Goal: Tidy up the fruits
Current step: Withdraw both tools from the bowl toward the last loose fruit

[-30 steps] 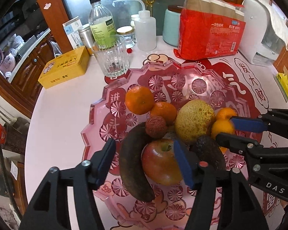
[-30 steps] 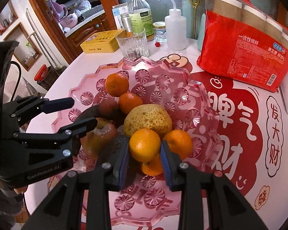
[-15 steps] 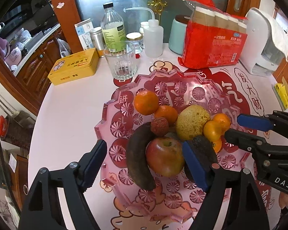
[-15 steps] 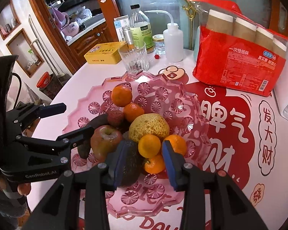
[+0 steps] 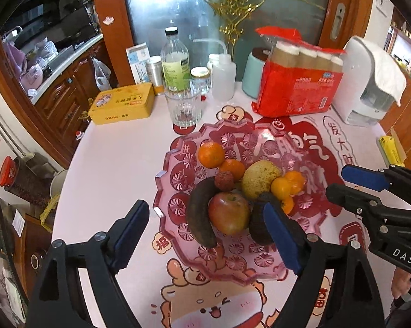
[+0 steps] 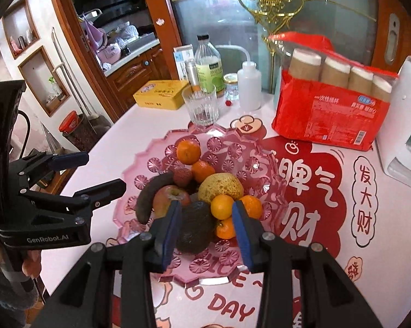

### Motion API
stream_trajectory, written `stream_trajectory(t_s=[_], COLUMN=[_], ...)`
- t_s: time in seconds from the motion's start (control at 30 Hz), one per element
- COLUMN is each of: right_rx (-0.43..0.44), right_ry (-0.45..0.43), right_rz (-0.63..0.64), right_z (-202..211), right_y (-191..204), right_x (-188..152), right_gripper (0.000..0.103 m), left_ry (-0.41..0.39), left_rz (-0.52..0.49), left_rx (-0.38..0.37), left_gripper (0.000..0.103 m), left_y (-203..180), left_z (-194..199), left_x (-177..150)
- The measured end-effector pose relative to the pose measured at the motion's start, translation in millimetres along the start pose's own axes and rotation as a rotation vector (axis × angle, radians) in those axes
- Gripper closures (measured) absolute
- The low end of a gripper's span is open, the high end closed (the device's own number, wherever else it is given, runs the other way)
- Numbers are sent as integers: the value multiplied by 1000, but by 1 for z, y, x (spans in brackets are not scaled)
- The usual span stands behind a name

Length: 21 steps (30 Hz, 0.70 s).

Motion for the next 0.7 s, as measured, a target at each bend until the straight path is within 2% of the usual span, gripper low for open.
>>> stream_trajectory(t_s=[0.27, 0.7], right_rx=[-1, -14], right_ry=[-61, -118], right_rz=[16, 58], right_z=[44, 100], right_y=[11, 22], right_x=[2, -17], right_gripper=[64, 63], left_ry=[-36, -109], left_rz=[19, 17], left_rx=[-54, -73], left_gripper=[18, 16], left_y=[-12, -36], left_z=[47, 102], left_x=[-4, -25])
Point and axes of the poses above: each gripper's, at about its wrist camera, not at the fingertips, and z roughly against the way its jaws point, y to its left, x to its top, the point moved 9 cm from there along -z, roughly the way its jaws point, and after that the axes turned 11 degrees about z, right-handed, at the moved point
